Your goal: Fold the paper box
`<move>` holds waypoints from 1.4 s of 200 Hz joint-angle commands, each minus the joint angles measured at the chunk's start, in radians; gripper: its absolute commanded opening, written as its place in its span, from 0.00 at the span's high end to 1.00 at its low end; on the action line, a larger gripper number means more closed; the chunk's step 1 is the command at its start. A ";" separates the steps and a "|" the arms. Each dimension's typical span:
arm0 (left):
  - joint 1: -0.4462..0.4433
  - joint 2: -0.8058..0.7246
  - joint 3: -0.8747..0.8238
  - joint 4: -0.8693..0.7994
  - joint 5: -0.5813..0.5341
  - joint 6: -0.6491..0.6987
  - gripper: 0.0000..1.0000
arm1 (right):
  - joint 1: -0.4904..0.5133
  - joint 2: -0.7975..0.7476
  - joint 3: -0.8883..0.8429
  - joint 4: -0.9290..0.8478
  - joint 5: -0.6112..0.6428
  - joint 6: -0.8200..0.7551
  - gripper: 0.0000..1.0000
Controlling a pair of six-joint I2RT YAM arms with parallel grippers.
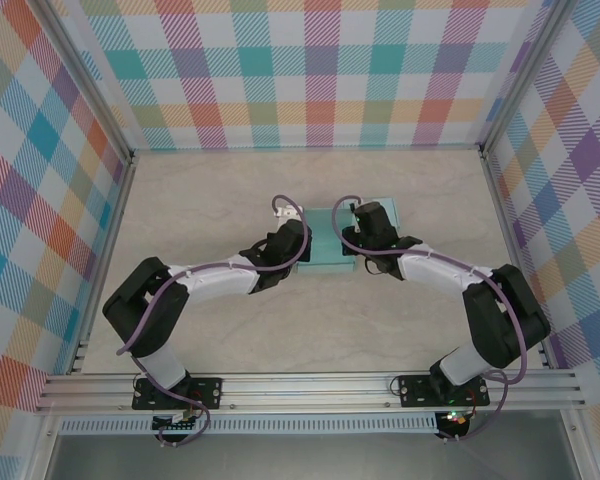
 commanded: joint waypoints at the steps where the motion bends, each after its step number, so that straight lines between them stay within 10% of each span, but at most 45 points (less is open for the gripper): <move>1: -0.045 -0.003 -0.027 0.059 0.038 -0.059 0.93 | 0.031 -0.025 -0.026 0.047 -0.058 0.016 0.88; 209: -0.122 0.041 -0.145 0.094 -0.051 -0.178 0.90 | 0.061 -0.066 -0.165 0.093 -0.023 0.054 0.89; 280: -0.122 -0.035 -0.192 0.086 -0.086 -0.141 0.62 | 0.062 -0.110 -0.185 0.062 0.004 0.055 0.76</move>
